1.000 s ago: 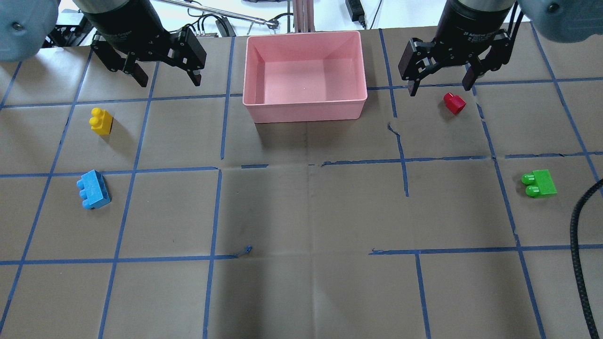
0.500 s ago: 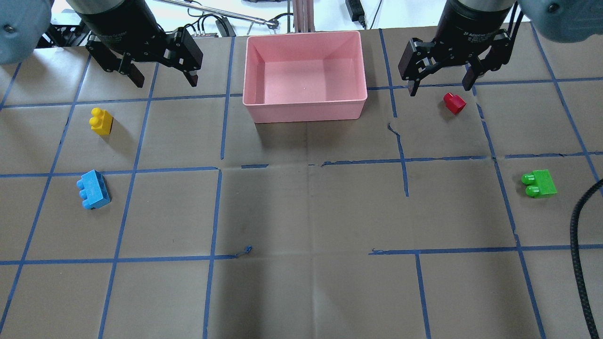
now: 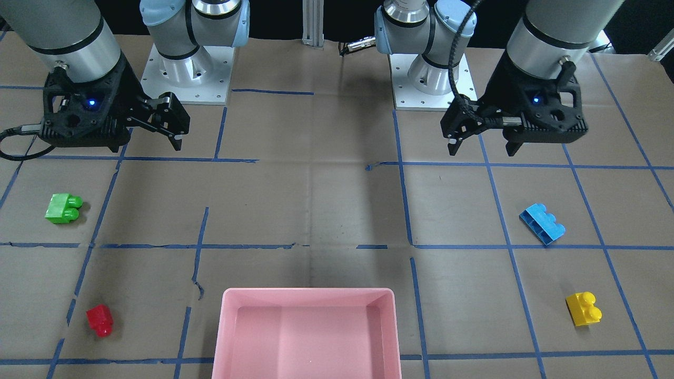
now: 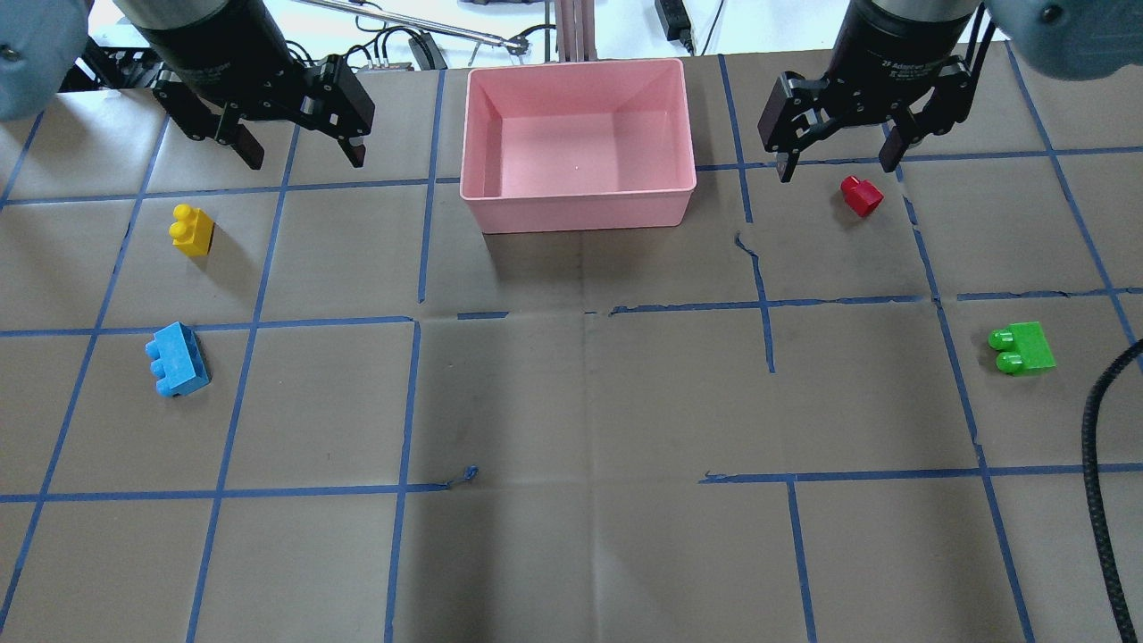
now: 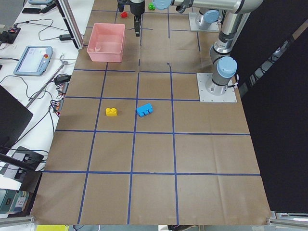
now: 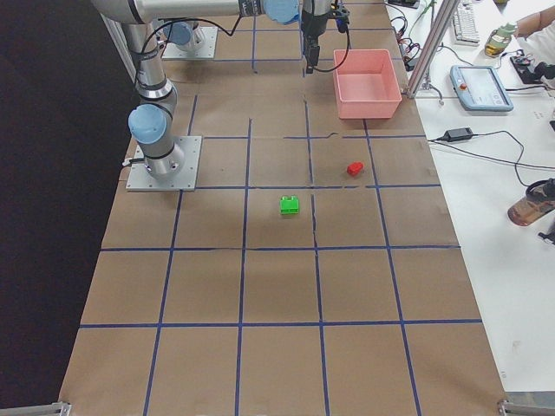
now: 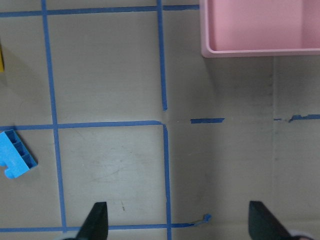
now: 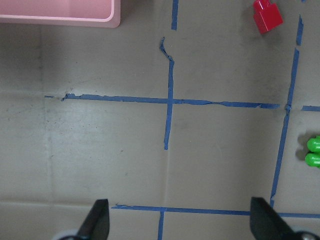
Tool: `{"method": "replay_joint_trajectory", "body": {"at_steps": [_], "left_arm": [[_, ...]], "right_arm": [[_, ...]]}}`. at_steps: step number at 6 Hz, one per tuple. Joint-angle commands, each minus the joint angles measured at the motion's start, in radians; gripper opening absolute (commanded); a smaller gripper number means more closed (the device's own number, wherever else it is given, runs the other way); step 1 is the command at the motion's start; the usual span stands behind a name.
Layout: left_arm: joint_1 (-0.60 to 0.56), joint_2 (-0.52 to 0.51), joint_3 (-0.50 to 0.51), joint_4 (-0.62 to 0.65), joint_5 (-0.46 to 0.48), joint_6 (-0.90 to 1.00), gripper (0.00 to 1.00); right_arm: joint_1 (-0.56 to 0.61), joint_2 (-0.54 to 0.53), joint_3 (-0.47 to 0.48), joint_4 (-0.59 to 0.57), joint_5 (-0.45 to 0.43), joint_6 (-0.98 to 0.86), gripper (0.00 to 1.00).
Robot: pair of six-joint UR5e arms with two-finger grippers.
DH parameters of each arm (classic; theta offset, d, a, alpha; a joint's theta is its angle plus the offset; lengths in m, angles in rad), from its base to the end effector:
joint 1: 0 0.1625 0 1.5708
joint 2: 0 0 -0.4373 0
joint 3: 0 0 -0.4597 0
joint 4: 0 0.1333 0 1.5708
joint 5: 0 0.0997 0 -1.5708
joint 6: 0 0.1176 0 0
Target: Put all blocks into box
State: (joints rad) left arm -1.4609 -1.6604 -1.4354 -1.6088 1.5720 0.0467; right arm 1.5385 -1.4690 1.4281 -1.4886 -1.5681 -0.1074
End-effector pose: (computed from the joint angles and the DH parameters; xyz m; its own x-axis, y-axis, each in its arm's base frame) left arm -0.0667 -0.6100 0.5023 -0.9980 -0.0632 -0.0016 -0.0632 0.9980 -0.0077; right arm 0.1142 -0.6025 0.4947 -0.9972 -0.0748 -0.0071 -0.0751 0.9963 0.0408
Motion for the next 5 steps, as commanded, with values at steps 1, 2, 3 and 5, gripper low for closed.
{"method": "replay_joint_trajectory", "body": {"at_steps": [1, 2, 3, 5], "left_arm": [[0.158, -0.056, -0.042, 0.057, 0.008, 0.113, 0.99], [0.219, -0.083, -0.066, 0.141, 0.011, 0.128, 0.99], [0.284, -0.088, -0.121, 0.147, 0.01, 0.122, 0.99], [0.35, -0.088, -0.326, 0.373, 0.01, 0.124, 0.99]], "right_arm": [[-0.129, 0.007, 0.0, -0.019, 0.003, -0.229, 1.0], [-0.217, 0.013, 0.0, -0.021, 0.003, -0.329, 1.0], [-0.3, 0.045, 0.0, -0.022, 0.003, -0.422, 1.0], [-0.446, 0.1, 0.006, -0.079, -0.001, -0.658, 1.0]]}}
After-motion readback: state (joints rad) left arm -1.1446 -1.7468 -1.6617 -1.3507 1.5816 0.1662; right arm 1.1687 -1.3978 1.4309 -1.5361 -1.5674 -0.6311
